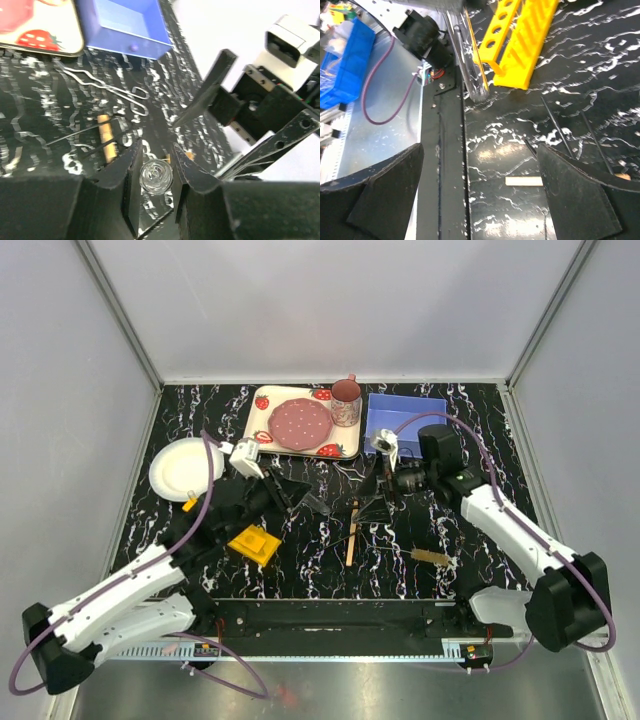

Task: Organize the chemistry lab equipment

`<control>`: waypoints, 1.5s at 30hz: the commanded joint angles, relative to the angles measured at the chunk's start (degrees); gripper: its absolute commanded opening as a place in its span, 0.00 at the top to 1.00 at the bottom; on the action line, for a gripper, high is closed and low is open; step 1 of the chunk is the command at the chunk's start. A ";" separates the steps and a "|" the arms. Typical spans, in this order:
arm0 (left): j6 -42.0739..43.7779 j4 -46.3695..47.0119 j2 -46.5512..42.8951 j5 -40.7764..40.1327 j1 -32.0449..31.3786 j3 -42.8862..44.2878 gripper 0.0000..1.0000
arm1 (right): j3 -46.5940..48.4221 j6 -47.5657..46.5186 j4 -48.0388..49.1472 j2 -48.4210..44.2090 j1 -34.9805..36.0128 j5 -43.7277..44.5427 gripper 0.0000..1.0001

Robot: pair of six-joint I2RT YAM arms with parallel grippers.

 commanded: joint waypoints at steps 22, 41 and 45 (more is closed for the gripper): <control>7.59 -43.19 -10.98 -41.57 -0.07 2.48 0.89 | -6.87 -29.15 -16.52 -8.31 -14.97 8.81 0.00; 6.18 -38.88 -8.79 -37.00 -0.07 -2.45 0.87 | -6.96 -29.42 -16.34 -8.13 -17.26 7.40 0.00; 6.00 -38.18 -8.44 -36.39 -0.07 -3.42 0.85 | -6.96 -29.50 -16.34 -8.05 -17.43 7.32 0.00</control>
